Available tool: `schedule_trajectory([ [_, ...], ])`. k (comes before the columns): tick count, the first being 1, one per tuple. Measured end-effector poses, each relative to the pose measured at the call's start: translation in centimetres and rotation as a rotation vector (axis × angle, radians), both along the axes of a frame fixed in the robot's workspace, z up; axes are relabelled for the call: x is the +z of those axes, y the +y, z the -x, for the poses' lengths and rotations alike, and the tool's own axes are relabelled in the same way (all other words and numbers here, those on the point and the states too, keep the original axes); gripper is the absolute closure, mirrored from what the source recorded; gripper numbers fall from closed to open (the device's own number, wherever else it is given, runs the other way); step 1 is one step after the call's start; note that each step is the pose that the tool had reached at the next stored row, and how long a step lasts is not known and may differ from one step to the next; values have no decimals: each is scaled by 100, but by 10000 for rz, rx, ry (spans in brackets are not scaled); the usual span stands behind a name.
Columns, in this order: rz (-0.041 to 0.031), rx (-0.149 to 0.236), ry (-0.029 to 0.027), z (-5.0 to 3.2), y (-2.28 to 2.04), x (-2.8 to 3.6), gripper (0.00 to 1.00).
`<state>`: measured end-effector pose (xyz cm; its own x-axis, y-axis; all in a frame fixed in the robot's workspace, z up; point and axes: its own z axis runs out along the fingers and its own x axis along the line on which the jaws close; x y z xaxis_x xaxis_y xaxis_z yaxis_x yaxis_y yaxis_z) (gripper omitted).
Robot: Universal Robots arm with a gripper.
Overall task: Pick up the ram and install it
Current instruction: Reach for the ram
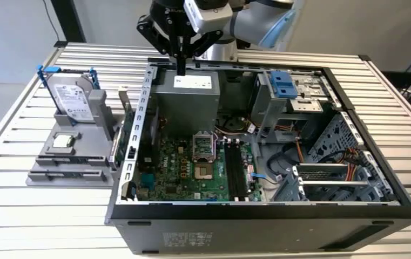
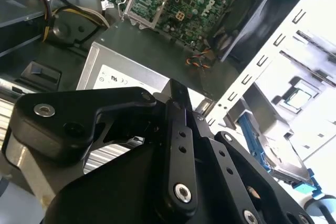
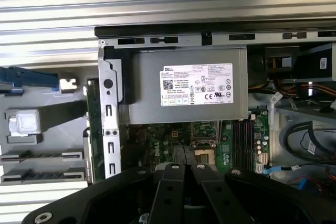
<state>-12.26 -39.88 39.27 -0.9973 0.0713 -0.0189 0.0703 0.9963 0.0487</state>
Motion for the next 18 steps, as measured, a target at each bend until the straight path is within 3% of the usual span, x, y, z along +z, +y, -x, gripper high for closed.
schedule_trajectory([
  [7, -1, 1, -1, 85, 0, -1, 100],
  [18, 0, 2, 3, 333, 5, 0, 100],
])
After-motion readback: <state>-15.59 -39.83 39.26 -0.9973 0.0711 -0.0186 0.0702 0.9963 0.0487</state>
